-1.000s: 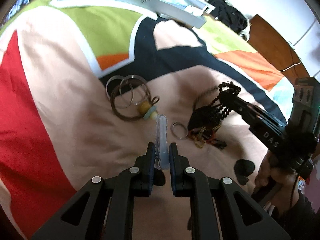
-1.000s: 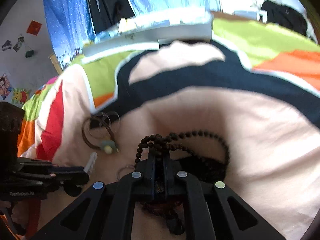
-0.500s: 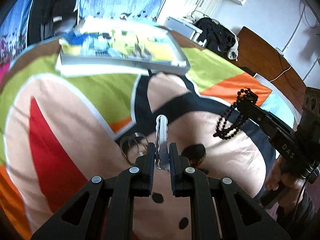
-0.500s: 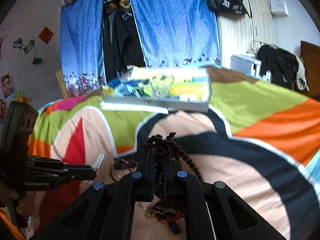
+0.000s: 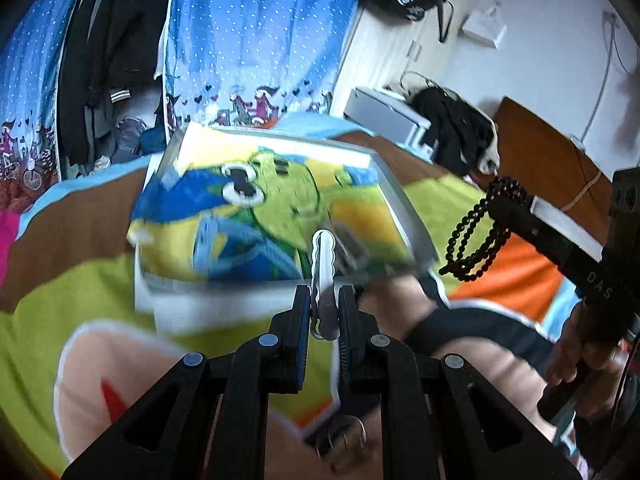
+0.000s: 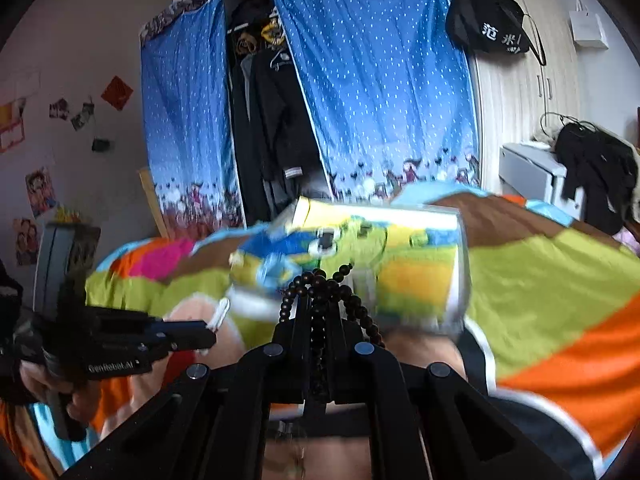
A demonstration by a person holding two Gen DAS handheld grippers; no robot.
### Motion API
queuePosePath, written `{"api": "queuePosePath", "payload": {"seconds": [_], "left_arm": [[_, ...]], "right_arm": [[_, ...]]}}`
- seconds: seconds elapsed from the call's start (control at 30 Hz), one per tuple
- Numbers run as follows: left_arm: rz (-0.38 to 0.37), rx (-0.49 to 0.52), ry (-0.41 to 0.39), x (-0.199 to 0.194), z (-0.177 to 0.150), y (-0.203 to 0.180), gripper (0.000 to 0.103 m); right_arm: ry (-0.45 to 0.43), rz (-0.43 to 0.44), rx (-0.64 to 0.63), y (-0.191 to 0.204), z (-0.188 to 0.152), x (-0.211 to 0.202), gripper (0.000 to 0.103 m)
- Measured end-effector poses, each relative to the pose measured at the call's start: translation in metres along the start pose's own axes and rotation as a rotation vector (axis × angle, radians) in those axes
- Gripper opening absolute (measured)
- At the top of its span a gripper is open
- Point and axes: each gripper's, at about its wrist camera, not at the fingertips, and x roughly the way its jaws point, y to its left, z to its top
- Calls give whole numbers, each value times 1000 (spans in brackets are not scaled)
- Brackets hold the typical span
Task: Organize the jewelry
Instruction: 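Carry the white clip and bead necklace into the white tray and release both, then move both tools back over the remaining bracelets and rings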
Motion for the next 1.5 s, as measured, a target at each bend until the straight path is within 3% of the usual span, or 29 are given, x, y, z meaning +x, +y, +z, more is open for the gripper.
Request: {"api": "queuePosePath", "payload": {"seconds": [0.17, 0.4, 0.7, 0.77, 0.83, 1.0, 1.07, 1.13, 1.33, 1.43, 1.5], "left_arm": [[-17, -26, -11, 43, 24, 21, 11], [-28, -88, 51, 90, 20, 41, 11], [-16, -58, 93, 98, 13, 33, 12], [-5, -60, 95, 98, 12, 31, 18], [3, -66, 89, 95, 11, 30, 39], [14, -58, 28, 72, 7, 20, 61], [26, -47, -4, 59, 5, 13, 62], [70, -33, -52, 43, 2, 5, 78], [149, 48, -210, -12, -19, -27, 93], [141, 51, -219, -32, -33, -37, 93], [140, 44, -221, -46, -45, -44, 93]], "right_arm": [[-25, -46, 65, -24, 19, 47, 6], [73, -120, 169, -64, 6, 102, 6], [185, -151, 207, -87, -21, 125, 7], [197, -157, 218, -90, -26, 125, 9], [200, -160, 224, -91, -29, 122, 18], [176, -188, 190, -87, -34, 103, 38], [151, -201, 177, -84, -35, 92, 49], [129, -216, 164, -81, -34, 82, 62], [27, -226, 112, -63, -32, 34, 83], [-24, -229, 82, -51, -35, 7, 95], [-47, -226, 59, -41, -37, -11, 97]]}}
